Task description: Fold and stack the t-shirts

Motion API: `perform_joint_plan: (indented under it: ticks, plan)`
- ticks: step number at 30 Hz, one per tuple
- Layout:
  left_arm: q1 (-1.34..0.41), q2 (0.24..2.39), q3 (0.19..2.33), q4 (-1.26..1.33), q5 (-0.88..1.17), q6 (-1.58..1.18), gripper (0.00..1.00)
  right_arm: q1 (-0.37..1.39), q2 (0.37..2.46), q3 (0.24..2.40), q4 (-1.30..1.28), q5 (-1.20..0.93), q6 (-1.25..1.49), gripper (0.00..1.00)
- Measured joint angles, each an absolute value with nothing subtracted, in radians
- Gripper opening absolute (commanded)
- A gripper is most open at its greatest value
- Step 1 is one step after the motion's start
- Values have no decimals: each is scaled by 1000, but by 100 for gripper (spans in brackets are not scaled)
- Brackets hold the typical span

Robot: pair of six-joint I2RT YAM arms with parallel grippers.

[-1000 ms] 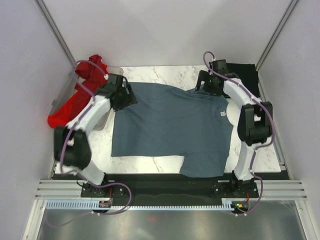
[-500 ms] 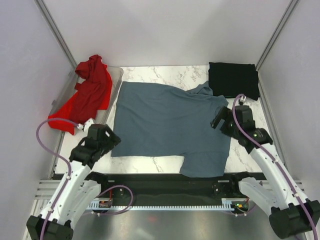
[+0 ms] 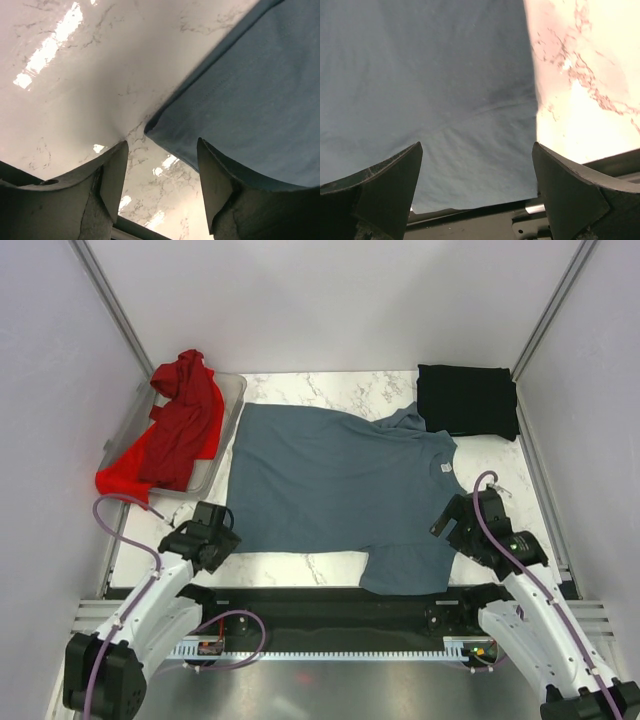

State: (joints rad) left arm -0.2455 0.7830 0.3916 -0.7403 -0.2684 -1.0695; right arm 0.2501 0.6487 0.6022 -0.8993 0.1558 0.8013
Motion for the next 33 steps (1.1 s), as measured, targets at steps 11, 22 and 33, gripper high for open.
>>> perform_joint_plan:
  ticks: [11,22,33]
  plan:
    - [-244,942,404,-606,-312,-1068,2,270,697,562,-906,117,827,98]
    - [-237,958,410,-488,-290,-1053,2,516,800,484,-840,75,975,98]
    - [-232,891,410,-472,-278,-1028,2,640,923,416,-683,111,1075,30]
